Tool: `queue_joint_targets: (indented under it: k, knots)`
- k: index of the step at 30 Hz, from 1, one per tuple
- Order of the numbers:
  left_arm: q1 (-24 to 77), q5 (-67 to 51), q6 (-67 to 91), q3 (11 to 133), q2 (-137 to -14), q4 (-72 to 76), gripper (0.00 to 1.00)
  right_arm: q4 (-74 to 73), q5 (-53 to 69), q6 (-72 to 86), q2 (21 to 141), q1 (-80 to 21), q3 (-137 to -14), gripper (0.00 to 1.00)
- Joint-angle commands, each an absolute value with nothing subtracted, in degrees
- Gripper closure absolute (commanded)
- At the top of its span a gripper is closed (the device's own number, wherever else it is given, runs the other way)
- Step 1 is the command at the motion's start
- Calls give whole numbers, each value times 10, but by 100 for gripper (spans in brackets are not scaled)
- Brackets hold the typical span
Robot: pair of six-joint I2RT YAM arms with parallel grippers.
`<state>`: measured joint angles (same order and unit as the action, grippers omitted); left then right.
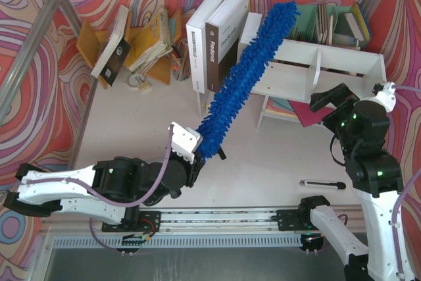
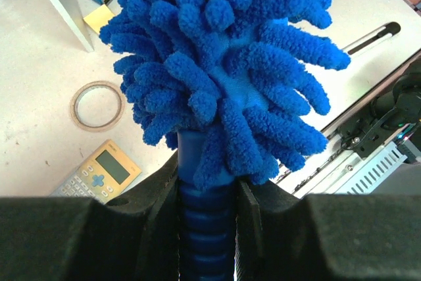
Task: Dust the bookshelf with a duster
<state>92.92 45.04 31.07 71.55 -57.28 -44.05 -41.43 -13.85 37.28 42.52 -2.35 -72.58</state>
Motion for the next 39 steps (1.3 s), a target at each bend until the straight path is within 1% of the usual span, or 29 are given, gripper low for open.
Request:
queue_joint_targets:
  k: [1,8,14,21,31,39]
  knots:
    - [929,476,309,693,-550,-405,100,-390,-126,378,423,-25,-709,1]
    - [929,476,321,662,-555,-396,100,-393,-119,384,421,-25,-699,1]
    - [925,502,328,642,-552,-392,100,-394,-114,387,416,-24,-696,1]
    - [868,476,359,613,-526,-410,100,-396,-110,390,410,-24,-689,1]
    - [865,440,343,635,-600,-378,100,-397,-116,391,405,-24,-681,1]
    - [861,441,341,642,-602,-373,100,-394,-121,386,406,-24,-677,1]
